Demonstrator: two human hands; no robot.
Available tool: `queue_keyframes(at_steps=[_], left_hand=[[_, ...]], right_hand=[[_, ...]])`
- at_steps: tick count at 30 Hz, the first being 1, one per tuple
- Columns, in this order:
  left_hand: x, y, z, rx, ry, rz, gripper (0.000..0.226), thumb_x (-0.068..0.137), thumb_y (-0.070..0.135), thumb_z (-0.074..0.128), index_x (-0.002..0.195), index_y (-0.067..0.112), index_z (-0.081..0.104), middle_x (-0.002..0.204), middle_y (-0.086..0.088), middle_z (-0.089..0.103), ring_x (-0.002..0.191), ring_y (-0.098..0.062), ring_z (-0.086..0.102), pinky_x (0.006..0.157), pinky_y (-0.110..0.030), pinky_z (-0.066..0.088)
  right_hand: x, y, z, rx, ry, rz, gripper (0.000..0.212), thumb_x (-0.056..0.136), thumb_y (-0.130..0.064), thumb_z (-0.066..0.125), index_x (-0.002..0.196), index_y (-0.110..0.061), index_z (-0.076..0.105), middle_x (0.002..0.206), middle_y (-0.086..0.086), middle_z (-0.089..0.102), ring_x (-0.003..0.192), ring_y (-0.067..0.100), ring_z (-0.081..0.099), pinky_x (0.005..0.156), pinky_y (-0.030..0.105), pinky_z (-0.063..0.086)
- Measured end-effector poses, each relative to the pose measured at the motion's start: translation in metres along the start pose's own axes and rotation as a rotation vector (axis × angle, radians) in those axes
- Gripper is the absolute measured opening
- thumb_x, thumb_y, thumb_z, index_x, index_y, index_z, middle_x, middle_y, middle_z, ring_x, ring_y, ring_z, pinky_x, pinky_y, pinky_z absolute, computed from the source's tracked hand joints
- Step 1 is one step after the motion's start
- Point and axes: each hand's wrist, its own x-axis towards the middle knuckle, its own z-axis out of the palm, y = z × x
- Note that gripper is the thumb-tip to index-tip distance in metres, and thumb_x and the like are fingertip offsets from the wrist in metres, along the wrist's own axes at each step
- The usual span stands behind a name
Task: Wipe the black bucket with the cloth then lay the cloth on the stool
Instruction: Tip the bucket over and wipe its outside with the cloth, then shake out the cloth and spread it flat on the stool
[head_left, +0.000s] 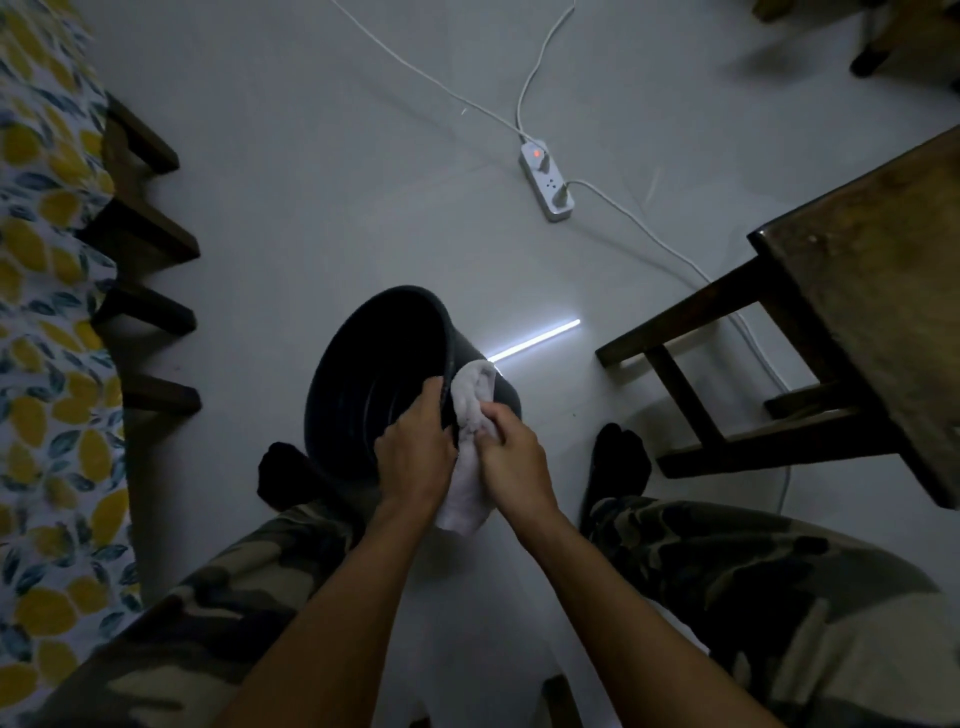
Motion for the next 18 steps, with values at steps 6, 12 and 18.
queue_keyframes(at_steps=[6,12,18], left_hand=[[-0.006,-0.022,0.034,0.304,-0.055,0.178,0.027,0.094,0.028,0.065,0.118,0.027,0.052,0.091,0.0,0.068,0.067,-0.018,0.067,0.052,-0.035,0.057],[-0.034,-0.039,0.06,0.311,-0.255,0.139,0.031,0.096,0.029,0.061,0.124,0.033,0.048,0.102,0.004,0.07,0.083,-0.018,0.071,0.064,-0.039,0.06],[-0.047,-0.028,0.06,0.185,-0.427,0.041,0.034,0.094,0.033,0.06,0.127,0.031,0.052,0.116,0.003,0.067,0.102,-0.021,0.069,0.083,-0.04,0.058]], right_hand=[[-0.002,0.002,-0.017,-0.028,0.067,-0.014,0.03,0.104,-0.027,0.053,0.133,-0.024,0.062,0.121,0.004,0.07,0.112,0.02,0.067,0.099,0.038,0.055],[-0.009,0.016,-0.033,-0.015,0.099,0.004,0.029,0.101,-0.023,0.058,0.129,-0.025,0.065,0.11,-0.009,0.069,0.11,0.019,0.067,0.097,0.037,0.054],[-0.023,0.02,-0.044,-0.086,0.049,0.009,0.033,0.101,-0.019,0.059,0.133,-0.024,0.065,0.124,-0.002,0.07,0.119,0.02,0.065,0.1,0.029,0.05]])
